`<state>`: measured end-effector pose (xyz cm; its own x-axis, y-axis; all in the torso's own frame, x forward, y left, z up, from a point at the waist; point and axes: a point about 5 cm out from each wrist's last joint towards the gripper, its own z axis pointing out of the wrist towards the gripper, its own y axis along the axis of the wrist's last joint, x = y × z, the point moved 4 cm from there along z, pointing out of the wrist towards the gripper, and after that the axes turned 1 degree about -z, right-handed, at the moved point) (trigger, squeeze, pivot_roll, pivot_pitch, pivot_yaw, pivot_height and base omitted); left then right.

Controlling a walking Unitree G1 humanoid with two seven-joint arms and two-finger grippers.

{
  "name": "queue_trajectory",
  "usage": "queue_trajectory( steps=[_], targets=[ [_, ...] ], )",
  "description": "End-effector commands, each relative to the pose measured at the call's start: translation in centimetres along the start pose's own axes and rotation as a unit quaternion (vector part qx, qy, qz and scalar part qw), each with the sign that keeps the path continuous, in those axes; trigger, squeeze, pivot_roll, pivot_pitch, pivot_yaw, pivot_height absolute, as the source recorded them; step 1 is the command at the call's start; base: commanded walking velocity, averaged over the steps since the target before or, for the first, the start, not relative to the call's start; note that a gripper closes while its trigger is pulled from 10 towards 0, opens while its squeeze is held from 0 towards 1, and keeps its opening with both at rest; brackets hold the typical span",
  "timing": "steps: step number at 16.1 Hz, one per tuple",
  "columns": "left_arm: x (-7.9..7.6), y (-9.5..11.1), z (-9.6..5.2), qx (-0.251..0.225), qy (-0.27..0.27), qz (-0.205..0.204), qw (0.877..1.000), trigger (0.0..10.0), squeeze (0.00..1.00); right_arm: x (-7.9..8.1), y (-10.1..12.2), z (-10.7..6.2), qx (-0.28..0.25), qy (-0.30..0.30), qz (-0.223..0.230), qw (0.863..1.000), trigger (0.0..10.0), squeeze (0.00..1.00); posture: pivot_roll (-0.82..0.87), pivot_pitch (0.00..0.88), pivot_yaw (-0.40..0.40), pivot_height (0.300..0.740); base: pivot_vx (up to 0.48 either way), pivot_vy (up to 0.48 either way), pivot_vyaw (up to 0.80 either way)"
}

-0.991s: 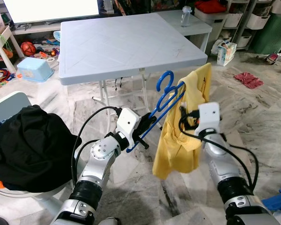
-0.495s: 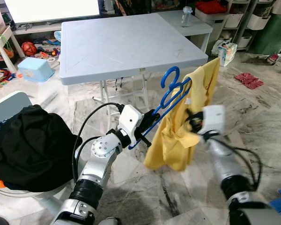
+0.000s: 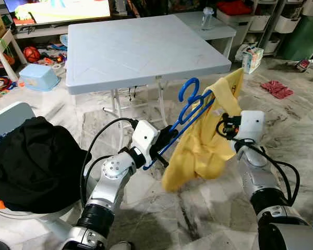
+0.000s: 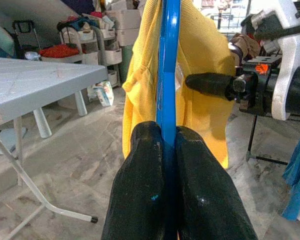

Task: Hang hanger

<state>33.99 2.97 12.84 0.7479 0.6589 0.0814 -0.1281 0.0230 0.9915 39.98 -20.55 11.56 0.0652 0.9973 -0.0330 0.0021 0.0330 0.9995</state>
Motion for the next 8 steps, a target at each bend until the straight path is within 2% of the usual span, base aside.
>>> queue_trajectory(
  steps=[1, 2, 5, 8],
  targets=[
    [0.2, 1.3, 0.1, -0.026, 0.005, 0.005, 1.0, 0.0, 0.0, 0.0, 1.5, 0.6, -0.02, -0.008, 0.022, 1.0, 0.0, 0.0, -0.01, 0.0, -0.028, 0.74, 0.0, 0.0, 0.0],
    [0.3, 1.2, 0.2, -0.027, 0.016, 0.005, 1.0, 0.0, 0.0, 0.0, 2.0, 0.7, -0.027, -0.014, 0.044, 0.999, 0.0, 0.0, -0.01, 0.0, -0.028, 0.74, 0.0, 0.0, 0.0],
    [-0.1, 0.9, 0.2, -0.025, 0.015, 0.0, 1.0, 0.0, 0.0, 0.3, 2.7, 0.9, -0.036, -0.012, 0.055, 0.998, 0.0, 0.0, -0.02, 0.0, -0.029, 0.74, 0.0, 0.0, 0.0],
    [-0.7, 0.7, 0.2, -0.024, 0.01, -0.004, 1.0, 0.0, 0.0, -0.6, 3.4, 1.2, -0.042, -0.033, 0.072, 0.996, 0.0, 0.0, -0.02, 0.0, -0.033, 0.74, 0.0, 0.0, 0.0]
  ],
)
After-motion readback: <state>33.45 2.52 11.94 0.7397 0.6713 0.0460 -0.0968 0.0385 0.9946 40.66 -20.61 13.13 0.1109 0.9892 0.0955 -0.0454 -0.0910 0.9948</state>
